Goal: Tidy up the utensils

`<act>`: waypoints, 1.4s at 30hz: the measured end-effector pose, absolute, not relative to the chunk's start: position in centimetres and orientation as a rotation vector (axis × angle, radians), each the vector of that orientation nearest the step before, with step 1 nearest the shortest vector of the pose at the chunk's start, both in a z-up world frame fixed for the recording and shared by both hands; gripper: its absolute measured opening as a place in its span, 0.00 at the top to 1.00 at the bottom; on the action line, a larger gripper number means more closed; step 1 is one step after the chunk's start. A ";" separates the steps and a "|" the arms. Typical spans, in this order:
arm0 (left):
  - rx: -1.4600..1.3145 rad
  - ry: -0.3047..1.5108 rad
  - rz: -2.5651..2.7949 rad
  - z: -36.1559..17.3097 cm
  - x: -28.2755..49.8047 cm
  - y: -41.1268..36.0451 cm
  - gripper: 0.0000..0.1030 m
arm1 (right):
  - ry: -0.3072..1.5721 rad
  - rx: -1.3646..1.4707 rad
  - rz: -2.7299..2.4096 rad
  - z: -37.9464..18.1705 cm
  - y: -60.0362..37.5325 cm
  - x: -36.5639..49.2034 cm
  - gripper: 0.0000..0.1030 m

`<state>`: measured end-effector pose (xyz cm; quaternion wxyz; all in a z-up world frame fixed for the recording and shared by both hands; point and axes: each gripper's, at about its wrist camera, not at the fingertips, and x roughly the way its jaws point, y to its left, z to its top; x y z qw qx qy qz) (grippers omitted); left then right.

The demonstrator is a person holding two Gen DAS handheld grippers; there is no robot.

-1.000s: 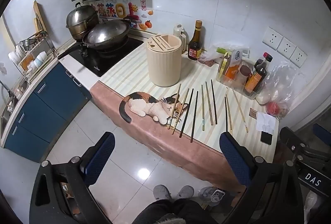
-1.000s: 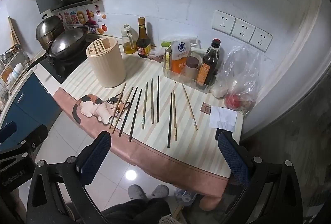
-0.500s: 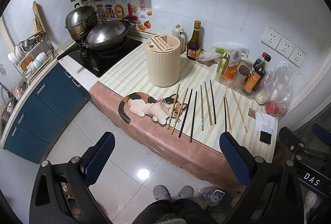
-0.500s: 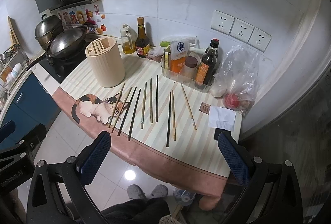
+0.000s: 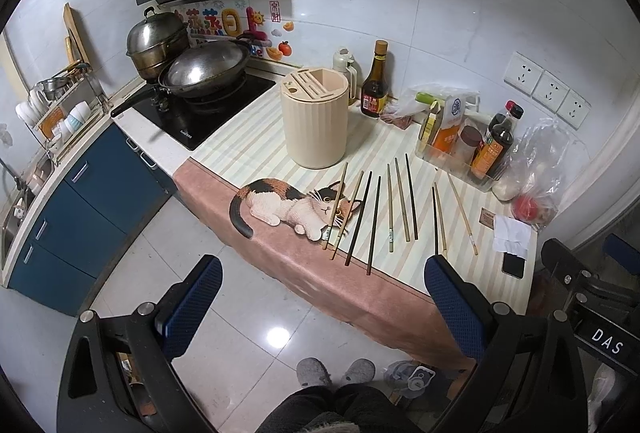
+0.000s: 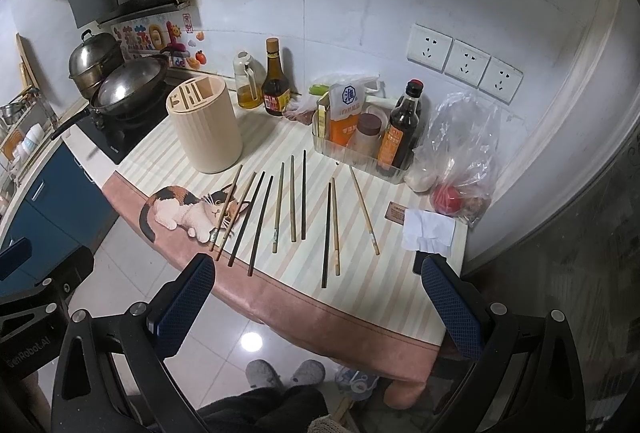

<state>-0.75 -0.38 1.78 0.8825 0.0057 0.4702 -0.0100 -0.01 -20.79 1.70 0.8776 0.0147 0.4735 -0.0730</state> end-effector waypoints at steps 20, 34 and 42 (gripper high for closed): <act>0.018 0.971 -0.028 3.4 -0.1 -1.1 0.00 | 0.970 0.023 -0.158 2.3 -20.5 -0.1 0.00; 0.018 0.966 -0.029 2.9 -0.1 -1.0 0.00 | 0.957 0.028 -0.160 2.7 -20.5 -0.3 0.00; 0.021 0.963 -0.028 3.3 0.8 -1.5 0.00 | 0.956 0.030 -0.159 2.6 -20.4 -0.5 0.00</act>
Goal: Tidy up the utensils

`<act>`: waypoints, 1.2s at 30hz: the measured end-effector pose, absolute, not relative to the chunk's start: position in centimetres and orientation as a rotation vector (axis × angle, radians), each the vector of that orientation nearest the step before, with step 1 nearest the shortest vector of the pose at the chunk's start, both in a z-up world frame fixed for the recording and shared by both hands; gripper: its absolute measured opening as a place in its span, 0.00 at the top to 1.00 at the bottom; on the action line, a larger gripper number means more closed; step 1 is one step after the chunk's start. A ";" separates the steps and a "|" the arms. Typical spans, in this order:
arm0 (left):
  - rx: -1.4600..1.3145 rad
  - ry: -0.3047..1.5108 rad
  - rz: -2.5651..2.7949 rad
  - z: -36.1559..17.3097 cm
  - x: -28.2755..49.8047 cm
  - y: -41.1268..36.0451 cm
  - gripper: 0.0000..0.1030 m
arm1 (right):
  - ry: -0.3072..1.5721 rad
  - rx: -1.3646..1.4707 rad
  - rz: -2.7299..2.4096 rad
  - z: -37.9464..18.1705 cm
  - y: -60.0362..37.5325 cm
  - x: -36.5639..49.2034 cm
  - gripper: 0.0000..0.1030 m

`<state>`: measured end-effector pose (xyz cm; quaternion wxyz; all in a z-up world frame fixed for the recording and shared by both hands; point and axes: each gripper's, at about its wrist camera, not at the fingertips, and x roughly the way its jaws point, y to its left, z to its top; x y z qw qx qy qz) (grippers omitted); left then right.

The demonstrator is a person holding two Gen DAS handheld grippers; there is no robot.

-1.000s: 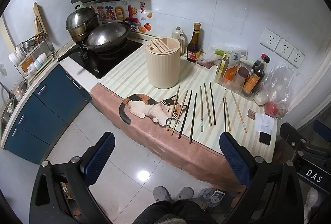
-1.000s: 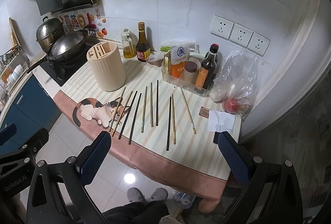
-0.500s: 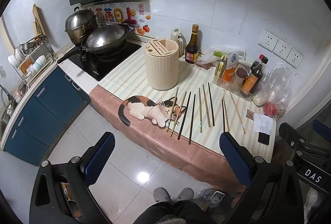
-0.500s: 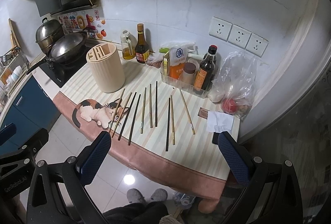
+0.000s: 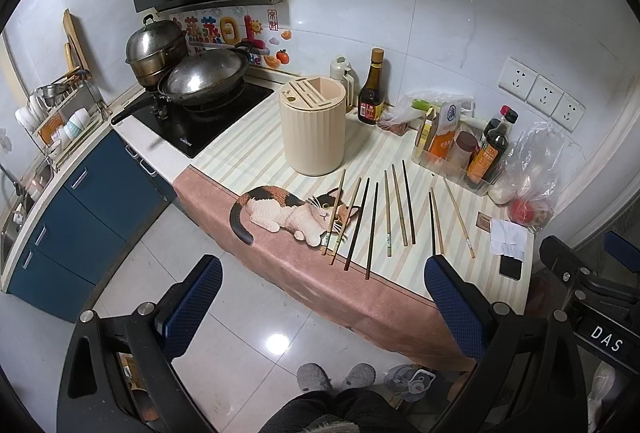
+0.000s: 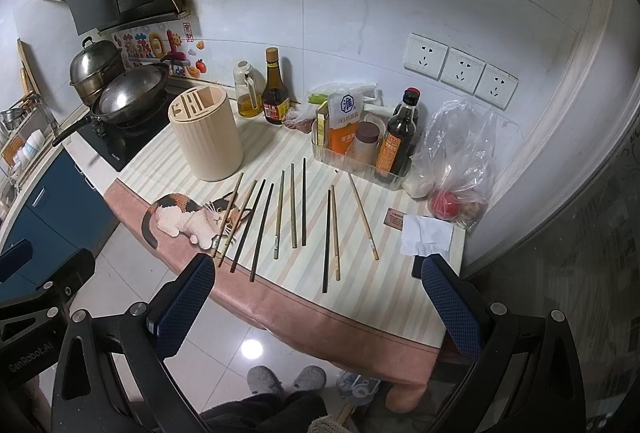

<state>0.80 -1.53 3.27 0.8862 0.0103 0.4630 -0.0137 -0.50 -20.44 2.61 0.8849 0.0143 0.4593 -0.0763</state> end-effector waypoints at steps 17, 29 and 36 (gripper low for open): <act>0.062 0.841 -0.024 2.1 3.0 -0.2 0.00 | 0.861 0.087 -0.183 2.6 -20.7 -0.1 0.00; 0.191 0.930 0.019 -8.8 12.8 0.3 0.00 | 1.049 0.265 -0.223 -8.8 -24.9 7.1 0.35; 0.206 1.185 0.016 -19.6 18.9 -0.9 0.16 | 1.194 0.322 -0.209 -17.6 -28.1 13.0 0.49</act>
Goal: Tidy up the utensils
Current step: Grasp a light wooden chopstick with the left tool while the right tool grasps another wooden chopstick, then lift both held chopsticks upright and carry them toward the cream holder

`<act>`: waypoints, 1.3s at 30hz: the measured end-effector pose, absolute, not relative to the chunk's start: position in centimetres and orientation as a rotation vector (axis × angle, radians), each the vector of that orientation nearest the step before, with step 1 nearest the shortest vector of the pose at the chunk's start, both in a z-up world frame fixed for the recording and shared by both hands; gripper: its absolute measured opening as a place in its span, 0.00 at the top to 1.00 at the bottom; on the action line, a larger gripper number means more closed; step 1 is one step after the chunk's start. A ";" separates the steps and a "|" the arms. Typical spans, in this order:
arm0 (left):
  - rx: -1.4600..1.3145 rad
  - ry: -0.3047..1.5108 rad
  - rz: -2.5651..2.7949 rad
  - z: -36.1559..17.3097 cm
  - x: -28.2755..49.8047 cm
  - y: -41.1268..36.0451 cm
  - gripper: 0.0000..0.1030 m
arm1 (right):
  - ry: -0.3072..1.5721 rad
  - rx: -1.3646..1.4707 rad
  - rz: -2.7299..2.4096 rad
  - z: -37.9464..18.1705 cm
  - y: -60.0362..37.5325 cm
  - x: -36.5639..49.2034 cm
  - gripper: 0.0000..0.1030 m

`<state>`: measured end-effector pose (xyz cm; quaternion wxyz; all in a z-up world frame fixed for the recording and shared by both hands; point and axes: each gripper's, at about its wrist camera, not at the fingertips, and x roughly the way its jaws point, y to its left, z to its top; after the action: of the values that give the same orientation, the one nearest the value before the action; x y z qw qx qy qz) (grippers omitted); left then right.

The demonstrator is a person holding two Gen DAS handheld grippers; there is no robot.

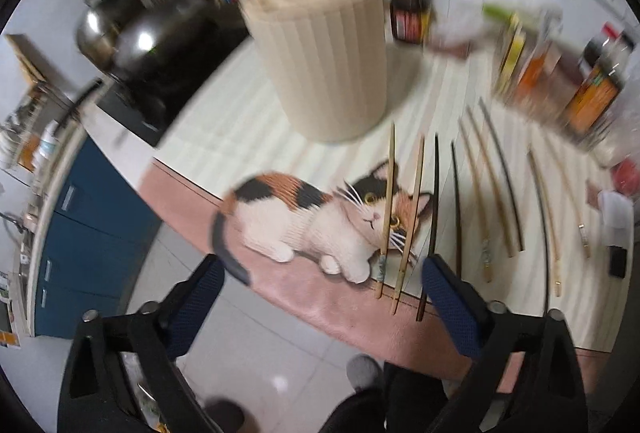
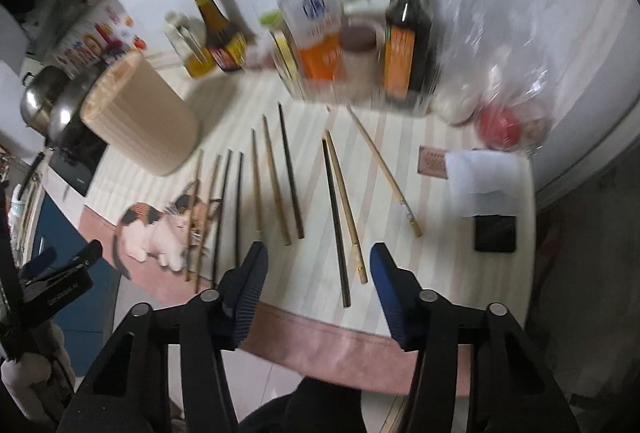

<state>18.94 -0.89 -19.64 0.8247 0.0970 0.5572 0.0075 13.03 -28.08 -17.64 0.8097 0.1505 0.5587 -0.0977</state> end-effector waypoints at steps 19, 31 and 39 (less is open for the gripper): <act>0.283 1.439 -0.044 -33.5 30.2 -6.0 0.57 | 1.523 0.292 -0.244 -34.5 -33.1 25.8 0.59; 0.232 1.443 -0.109 -34.2 30.8 -6.0 0.95 | 1.564 0.235 -0.294 -35.5 -31.5 25.0 0.93; 0.094 1.575 -0.069 -33.9 27.7 -1.2 0.96 | 1.608 0.322 -0.297 -35.7 -31.6 19.7 0.93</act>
<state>27.70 -1.20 -33.87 0.7041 0.0423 0.7082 -0.0310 19.72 -31.64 -35.72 0.6723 0.1429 0.7143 -0.1319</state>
